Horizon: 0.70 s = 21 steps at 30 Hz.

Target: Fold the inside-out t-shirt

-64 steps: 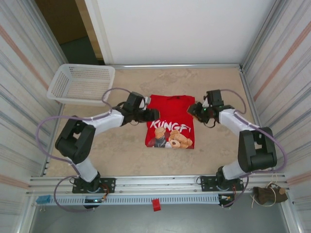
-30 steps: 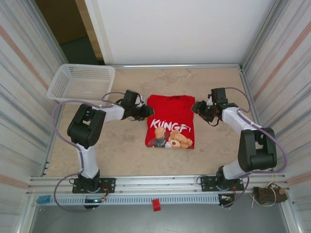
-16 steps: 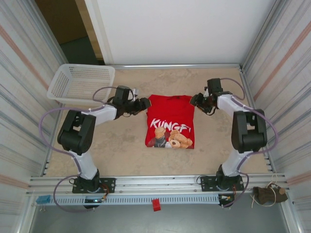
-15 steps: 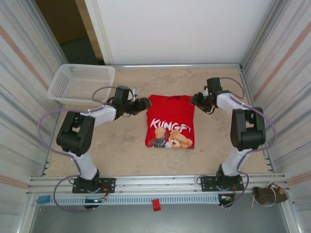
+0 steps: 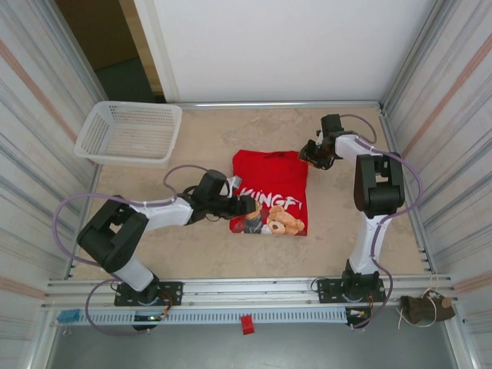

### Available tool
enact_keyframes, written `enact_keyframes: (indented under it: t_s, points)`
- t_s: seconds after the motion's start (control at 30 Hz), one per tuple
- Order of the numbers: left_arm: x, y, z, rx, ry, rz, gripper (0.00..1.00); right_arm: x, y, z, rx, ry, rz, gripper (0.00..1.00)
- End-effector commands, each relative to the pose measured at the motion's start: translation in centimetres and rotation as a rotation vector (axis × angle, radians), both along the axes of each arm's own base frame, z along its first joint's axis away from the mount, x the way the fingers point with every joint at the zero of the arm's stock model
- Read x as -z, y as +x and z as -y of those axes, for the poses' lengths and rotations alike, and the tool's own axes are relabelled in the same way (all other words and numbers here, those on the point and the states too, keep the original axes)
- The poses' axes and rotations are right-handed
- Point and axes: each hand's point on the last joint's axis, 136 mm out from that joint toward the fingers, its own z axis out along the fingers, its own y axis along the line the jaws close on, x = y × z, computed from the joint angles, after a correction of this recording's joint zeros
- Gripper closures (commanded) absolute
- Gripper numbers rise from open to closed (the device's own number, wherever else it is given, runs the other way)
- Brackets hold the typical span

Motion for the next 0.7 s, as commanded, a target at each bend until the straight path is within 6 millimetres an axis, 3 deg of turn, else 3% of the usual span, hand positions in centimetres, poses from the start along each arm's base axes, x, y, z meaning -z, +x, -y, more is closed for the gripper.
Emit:
enact_keyframes:
  t_s: [0.0, 0.1, 0.4, 0.6, 0.63, 0.67]
  points:
    - [1.1, 0.2, 0.2, -0.03, -0.015, -0.005, 0.38, 0.4, 0.3, -0.1, -0.016, 0.003, -0.023, 0.81]
    - [2.7, -0.3, 0.2, -0.016, -0.005, -0.042, 0.38, -0.1, 0.8, -0.2, -0.022, 0.006, -0.012, 1.0]
    - [6.2, -2.2, -1.3, 0.0, 0.09, -0.105, 0.39, -3.5, 4.0, 0.0, -0.011, 0.035, 0.081, 1.0]
    - [6.9, -2.7, -1.3, 0.012, 0.102, -0.119, 0.39, -2.2, 5.1, -0.1, 0.019, 0.053, 0.062, 1.0]
    - [6.8, -2.8, -1.2, 0.013, 0.101, -0.117, 0.39, -1.8, 5.1, -0.1, 0.021, 0.056, 0.053, 0.98]
    - [6.5, -2.7, -1.1, 0.015, 0.099, -0.11, 0.39, -1.4, 4.9, 0.0, 0.023, 0.057, 0.042, 0.85]
